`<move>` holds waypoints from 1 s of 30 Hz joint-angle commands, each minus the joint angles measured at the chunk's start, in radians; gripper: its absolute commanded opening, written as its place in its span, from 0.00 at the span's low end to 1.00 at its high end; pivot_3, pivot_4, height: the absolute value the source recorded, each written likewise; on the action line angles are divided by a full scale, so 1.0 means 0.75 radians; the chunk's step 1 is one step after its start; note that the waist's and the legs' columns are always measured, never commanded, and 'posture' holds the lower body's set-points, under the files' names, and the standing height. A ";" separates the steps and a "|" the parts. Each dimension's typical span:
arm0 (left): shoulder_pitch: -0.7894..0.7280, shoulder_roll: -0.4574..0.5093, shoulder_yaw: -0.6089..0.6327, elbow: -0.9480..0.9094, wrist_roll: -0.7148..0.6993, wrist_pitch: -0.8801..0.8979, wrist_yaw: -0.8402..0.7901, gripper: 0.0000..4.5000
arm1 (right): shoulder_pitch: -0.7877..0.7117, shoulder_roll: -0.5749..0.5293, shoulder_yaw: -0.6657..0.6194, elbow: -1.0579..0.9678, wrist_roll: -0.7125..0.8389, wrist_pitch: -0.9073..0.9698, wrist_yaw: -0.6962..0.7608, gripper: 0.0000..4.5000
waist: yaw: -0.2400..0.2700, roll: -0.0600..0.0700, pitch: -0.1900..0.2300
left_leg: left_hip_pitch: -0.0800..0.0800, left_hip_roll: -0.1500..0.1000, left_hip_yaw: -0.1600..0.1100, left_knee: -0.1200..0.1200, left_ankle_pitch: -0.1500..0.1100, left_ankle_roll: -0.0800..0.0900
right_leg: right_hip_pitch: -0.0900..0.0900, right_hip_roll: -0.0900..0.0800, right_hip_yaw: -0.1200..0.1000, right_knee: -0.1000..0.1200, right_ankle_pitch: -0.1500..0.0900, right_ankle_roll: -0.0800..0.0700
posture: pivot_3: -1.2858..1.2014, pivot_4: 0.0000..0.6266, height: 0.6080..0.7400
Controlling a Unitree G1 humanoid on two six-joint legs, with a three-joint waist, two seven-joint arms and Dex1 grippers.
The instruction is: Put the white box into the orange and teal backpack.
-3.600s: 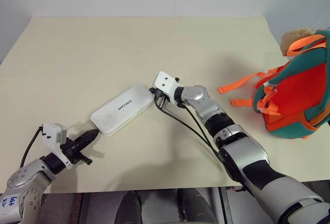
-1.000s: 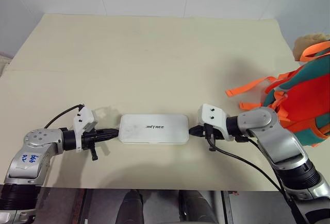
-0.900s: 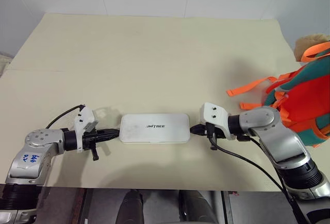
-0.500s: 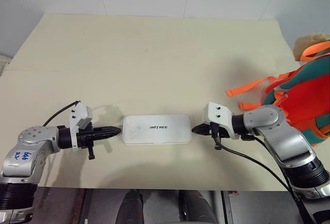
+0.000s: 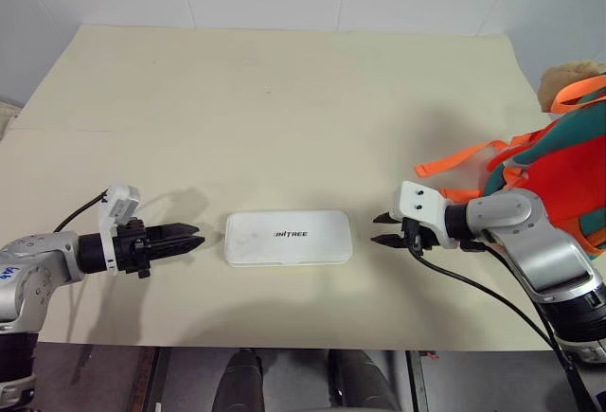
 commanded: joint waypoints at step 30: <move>-0.171 -0.083 0.049 0.308 -0.421 0.753 0.186 0.99 | -0.097 0.174 0.107 0.196 -0.239 -0.348 -0.156 1.00 | -0.029 -0.001 0.000 | 0.001 0.000 -0.001 0.004 0.001 -0.002 | 0.000 0.000 0.000 0.007 0.000 0.000 | 0.52 0.24 1.00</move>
